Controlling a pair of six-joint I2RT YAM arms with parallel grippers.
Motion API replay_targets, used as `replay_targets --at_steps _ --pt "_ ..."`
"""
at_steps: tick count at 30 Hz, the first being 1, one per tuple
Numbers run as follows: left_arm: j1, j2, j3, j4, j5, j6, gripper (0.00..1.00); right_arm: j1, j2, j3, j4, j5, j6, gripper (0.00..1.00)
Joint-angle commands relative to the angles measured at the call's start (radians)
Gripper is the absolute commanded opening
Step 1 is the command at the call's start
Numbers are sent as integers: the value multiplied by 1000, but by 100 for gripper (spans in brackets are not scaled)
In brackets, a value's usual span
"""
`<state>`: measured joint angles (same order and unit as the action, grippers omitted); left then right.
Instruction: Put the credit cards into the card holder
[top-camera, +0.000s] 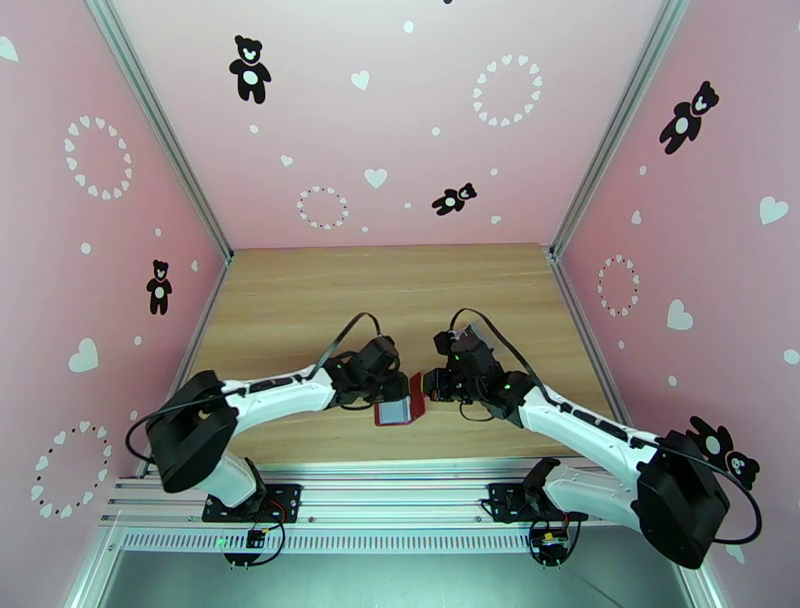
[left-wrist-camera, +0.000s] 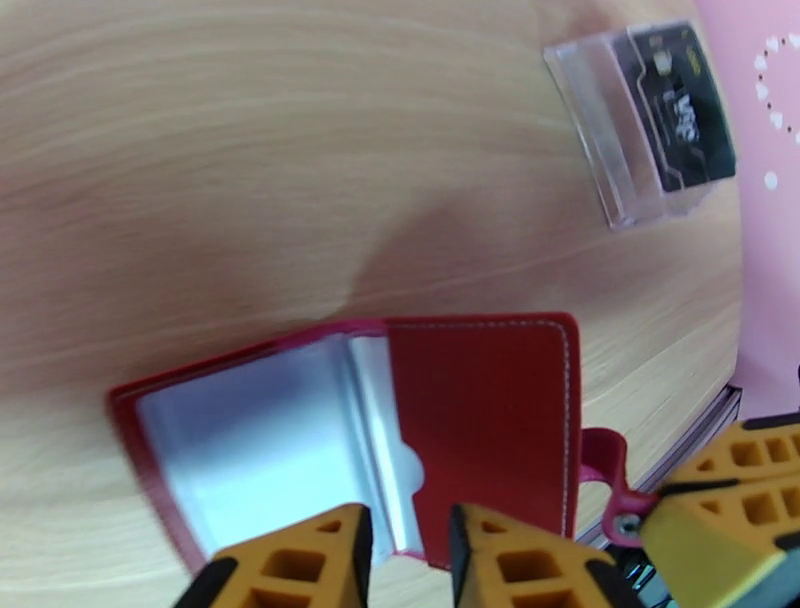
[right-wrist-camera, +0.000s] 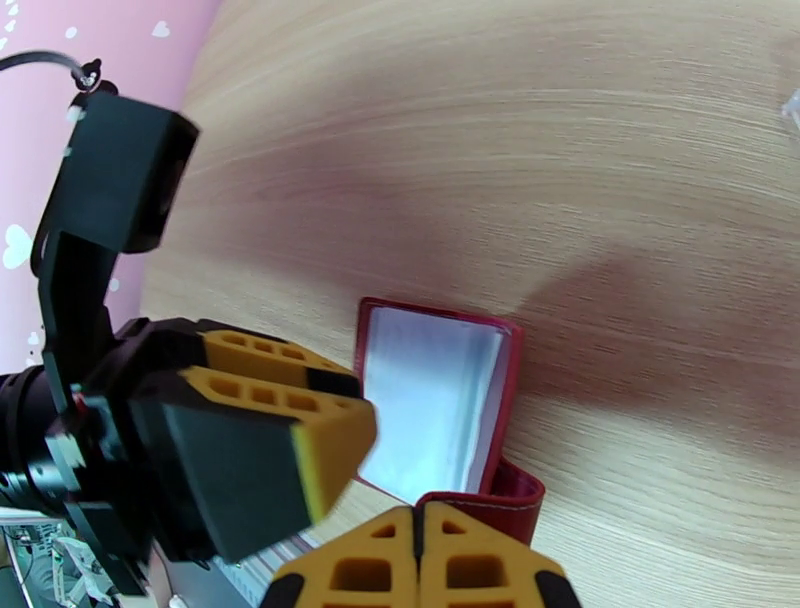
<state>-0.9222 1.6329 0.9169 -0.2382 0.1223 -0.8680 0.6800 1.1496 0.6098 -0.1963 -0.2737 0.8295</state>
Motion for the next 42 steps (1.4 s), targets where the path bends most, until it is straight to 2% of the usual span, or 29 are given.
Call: replay_targets --at_steps 1,4,5,7,10,13,17,19,22,25,31,35,42 --pt "-19 61 32 41 35 4 26 -8 -28 -18 -68 40 -44 0" --pt "-29 101 49 38 35 5 23 -11 -28 -21 -89 61 -59 1" --pt "-29 112 51 39 40 3 22 -12 -28 -21 -92 66 -62 5" --pt "-29 127 54 39 43 1 22 -13 -27 -20 -106 70 -73 21" --pt "-29 137 60 28 39 0 21 -27 -40 4 -151 71 -97 35" --pt "-29 144 65 15 29 4 20 -33 -83 45 -199 62 -126 40" --pt "-30 161 75 7 28 3 18 -33 -89 94 -214 -23 -151 36" --pt "-32 169 77 6 25 3 18 -33 -95 103 -199 -44 -143 29" --pt "-33 173 79 0 17 2 18 -32 -90 108 -157 -91 -117 13" --pt "-33 170 84 -10 6 4 18 -33 -60 105 -127 -133 -104 7" --pt "-33 171 82 -8 3 3 17 -33 22 44 -80 -145 -94 0" --pt "-33 157 76 -7 1 4 17 -33 91 26 -69 -118 -110 0" --pt "-33 47 47 -40 -26 19 21 -33 226 -11 -23 -81 -141 0"
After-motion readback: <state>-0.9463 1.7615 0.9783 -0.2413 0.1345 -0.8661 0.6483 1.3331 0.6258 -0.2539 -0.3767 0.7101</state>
